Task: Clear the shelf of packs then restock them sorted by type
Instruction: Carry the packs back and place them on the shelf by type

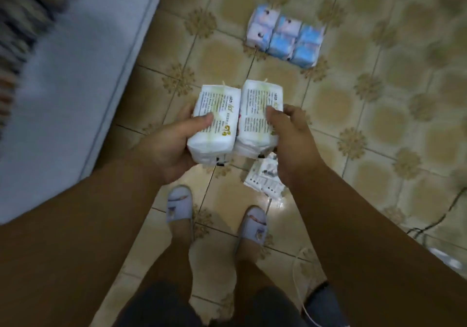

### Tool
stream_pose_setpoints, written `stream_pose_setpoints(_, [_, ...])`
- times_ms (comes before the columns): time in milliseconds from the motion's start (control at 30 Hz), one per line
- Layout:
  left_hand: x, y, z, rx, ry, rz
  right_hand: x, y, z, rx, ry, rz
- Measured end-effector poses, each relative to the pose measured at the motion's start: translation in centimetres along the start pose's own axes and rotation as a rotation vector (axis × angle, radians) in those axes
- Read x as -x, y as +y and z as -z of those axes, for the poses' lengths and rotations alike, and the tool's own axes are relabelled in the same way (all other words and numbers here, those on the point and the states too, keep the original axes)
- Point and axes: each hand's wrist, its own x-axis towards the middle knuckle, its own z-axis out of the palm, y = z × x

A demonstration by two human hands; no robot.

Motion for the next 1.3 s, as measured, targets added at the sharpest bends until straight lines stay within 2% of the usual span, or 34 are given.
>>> stream_pose_setpoints(133, [10.1, 9.1, -7.2, 0.08, -0.059, -0.142, 8.6, -13.0, 0.3, -0.116, -0.13, 0.055])
stream_pose_setpoints(300, [20.2, 18.0, -11.8, 0.239, -0.142, -0.294, 16.4, -25.2, -0.4, -0.312, -0.319, 0.137])
stream_pose_setpoints(433, [25.3, 23.8, -13.9, 0.288, -0.159, -0.489, 20.0, -32.6, -3.9, -0.295, -0.392, 0.297])
stream_pose_setpoints(700, [32.3, 37.0, -13.3, 0.156, -0.14, -0.757, 25.5, -42.8, -13.9, -0.274, -0.435, 0.613])
stream_pose_setpoints(767, [34.0, 39.9, -12.5, 0.091, -0.086, -0.833, 26.8, -44.7, -15.7, -0.269, -0.496, 0.616])
stream_pose_setpoints(867, [36.3, 43.3, -11.6, 0.085, -0.039, -0.947, 28.3, -46.6, -18.1, -0.195, -0.648, 0.507])
stream_pose_setpoints(1000, [38.7, 47.4, -10.9, -0.054, 0.107, -1.13, 28.9, -49.5, -22.1, -0.271, -0.729, 0.505])
stream_pose_setpoints(1167, [41.1, 52.2, -9.2, -0.246, 0.439, -1.171, 28.4, -54.4, -27.9, -0.283, -0.765, 0.678])
stream_pose_setpoints(1300, [41.6, 56.3, -6.3, -0.122, 0.702, -1.257, 27.1, -58.3, -32.4, -0.04, -0.638, 1.0])
